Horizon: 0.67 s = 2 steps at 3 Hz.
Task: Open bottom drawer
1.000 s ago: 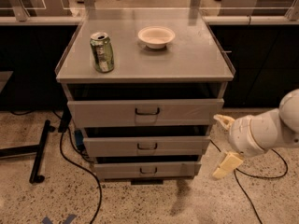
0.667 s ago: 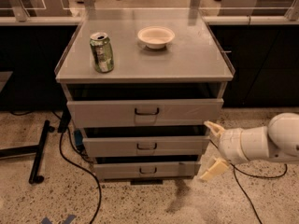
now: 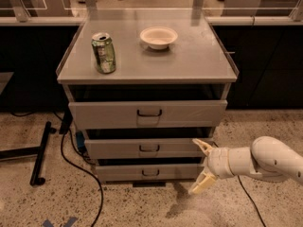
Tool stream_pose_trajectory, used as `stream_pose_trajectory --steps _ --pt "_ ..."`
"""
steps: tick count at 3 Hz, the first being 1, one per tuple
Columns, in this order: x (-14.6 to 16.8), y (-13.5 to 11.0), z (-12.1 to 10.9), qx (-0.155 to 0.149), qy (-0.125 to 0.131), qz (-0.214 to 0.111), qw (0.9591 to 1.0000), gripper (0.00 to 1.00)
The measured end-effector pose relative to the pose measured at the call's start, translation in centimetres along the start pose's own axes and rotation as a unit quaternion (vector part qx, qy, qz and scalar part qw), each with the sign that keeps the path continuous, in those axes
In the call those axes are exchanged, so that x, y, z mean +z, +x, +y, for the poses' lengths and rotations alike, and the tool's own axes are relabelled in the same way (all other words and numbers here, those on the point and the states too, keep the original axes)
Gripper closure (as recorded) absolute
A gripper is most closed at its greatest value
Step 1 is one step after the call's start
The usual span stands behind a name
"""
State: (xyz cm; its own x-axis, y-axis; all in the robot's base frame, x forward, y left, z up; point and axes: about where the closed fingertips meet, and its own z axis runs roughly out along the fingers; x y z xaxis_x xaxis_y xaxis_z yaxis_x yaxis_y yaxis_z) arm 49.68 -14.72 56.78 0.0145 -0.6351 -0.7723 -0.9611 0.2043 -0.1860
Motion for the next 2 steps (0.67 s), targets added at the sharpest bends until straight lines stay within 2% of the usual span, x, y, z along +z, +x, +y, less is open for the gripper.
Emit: stream_pose_trajectory --steps 1,2 --pt "0.0 0.0 0.0 0.0 0.0 0.0 1.0 0.0" --pt "0.3 1.2 -0.3 0.019 -0.002 0.009 0.9998 0.0"
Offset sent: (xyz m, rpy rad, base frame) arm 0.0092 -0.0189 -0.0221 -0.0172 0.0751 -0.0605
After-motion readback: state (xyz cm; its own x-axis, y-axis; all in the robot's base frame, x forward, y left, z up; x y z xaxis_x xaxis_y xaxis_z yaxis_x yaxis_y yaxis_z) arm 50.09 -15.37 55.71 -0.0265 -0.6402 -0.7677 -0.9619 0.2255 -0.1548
